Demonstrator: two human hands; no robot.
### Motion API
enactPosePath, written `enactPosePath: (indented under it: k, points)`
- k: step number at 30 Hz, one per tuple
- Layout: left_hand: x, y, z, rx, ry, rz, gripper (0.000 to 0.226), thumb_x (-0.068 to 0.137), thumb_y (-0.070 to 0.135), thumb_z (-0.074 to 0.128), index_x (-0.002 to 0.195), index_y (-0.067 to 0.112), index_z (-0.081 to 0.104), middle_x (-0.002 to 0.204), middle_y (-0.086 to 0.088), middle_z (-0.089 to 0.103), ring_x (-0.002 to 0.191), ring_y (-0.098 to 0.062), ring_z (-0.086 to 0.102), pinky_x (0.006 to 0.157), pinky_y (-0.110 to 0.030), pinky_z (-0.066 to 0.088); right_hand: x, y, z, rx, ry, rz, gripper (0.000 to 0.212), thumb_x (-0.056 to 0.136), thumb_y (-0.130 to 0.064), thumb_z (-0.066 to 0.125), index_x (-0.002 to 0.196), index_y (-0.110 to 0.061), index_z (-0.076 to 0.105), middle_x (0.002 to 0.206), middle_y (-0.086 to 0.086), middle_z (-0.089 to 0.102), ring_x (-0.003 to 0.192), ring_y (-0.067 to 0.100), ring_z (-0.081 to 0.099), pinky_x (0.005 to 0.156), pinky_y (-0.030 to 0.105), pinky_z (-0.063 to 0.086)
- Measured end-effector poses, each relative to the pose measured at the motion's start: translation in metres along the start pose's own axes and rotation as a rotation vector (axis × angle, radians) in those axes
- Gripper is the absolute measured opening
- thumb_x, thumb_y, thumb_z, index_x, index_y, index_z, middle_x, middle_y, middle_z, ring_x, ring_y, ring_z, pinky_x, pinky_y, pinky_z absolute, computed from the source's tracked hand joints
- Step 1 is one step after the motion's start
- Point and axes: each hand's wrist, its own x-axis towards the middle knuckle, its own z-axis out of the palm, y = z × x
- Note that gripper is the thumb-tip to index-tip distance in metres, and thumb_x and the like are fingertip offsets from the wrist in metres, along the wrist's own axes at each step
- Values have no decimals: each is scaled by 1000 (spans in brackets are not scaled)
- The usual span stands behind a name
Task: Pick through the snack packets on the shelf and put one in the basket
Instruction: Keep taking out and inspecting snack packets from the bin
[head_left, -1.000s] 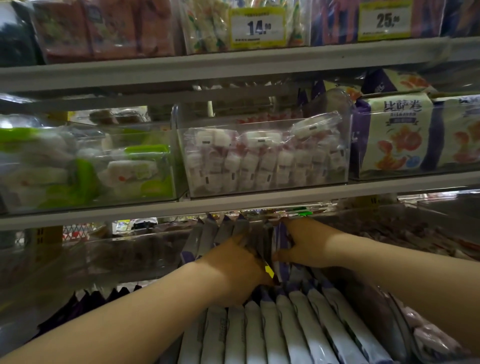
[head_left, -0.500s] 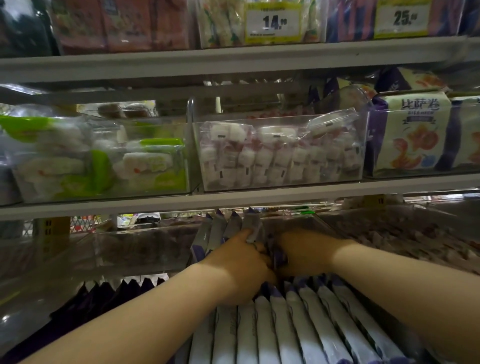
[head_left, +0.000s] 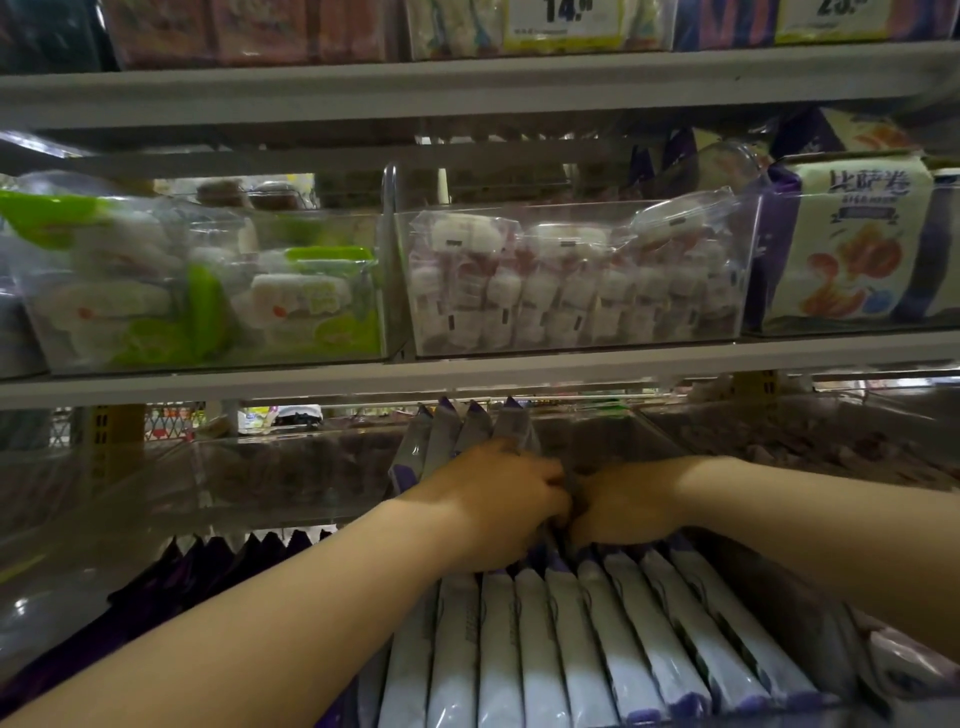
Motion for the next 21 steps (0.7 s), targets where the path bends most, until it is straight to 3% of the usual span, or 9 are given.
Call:
enactPosePath:
  k: [3, 5, 7, 9, 11, 14, 18, 21]
  points:
    - [-1, -6, -6, -128, 76, -76, 33, 97, 23, 47, 129, 29, 53, 133, 4, 46, 111, -24, 54, 79, -34, 45, -13, 2, 0, 94, 151, -37, 33, 94, -29, 52, 124, -17, 59, 128, 8, 60, 110, 20, 54, 96, 28, 41]
    - [-6, -15, -6, -115, 61, -142, 39, 95, 34, 50, 134, 33, 48, 140, 5, 43, 119, -24, 51, 89, -37, 48, -22, 9, -4, 126, 254, -39, 36, 91, -31, 59, 125, -19, 58, 124, 2, 61, 104, 16, 55, 89, 24, 43]
    - [-13, -25, -5, -132, -46, -209, 52, 92, 43, 55, 141, 38, 39, 151, 6, 34, 131, -25, 43, 102, -39, 43, -27, 17, -3, 83, 242, 23, 29, 90, -36, 61, 116, -23, 56, 114, -2, 59, 98, 14, 54, 82, 25, 43]
    - [-17, -30, -3, -199, -113, -257, 58, 93, 44, 57, 145, 41, 32, 157, 8, 26, 136, -23, 37, 106, -38, 38, -28, 17, 3, 39, 233, 57, 12, 94, -35, 56, 97, -24, 50, 101, -3, 54, 89, 15, 50, 77, 26, 39]
    - [-14, -29, 0, -205, -102, -284, 56, 95, 39, 56, 146, 40, 33, 157, 7, 27, 137, -23, 37, 107, -38, 37, -23, 13, 9, 54, 289, 48, 8, 97, -29, 50, 92, -25, 45, 99, -2, 52, 88, 17, 49, 81, 28, 43]
    - [-2, -18, 3, -199, -18, -351, 48, 97, 31, 55, 143, 34, 40, 151, 1, 39, 130, -27, 47, 103, -41, 43, -16, 11, 7, 80, 352, 7, 3, 98, -22, 48, 96, -24, 50, 108, 5, 58, 97, 22, 56, 92, 33, 47]
    - [5, -9, 7, -173, 116, -449, 35, 97, 25, 56, 132, 27, 52, 132, -4, 57, 113, -28, 60, 86, -38, 50, -13, 15, 4, 89, 330, -35, 8, 99, -18, 48, 100, -24, 52, 109, 1, 57, 96, 19, 53, 87, 27, 42]
    - [5, -5, 4, -122, 127, -471, 29, 97, 27, 57, 125, 24, 55, 123, -5, 60, 106, -28, 62, 77, -36, 48, -20, 17, 5, 28, 250, -33, 27, 98, -16, 48, 123, -20, 55, 124, 4, 58, 108, 22, 56, 90, 27, 43]
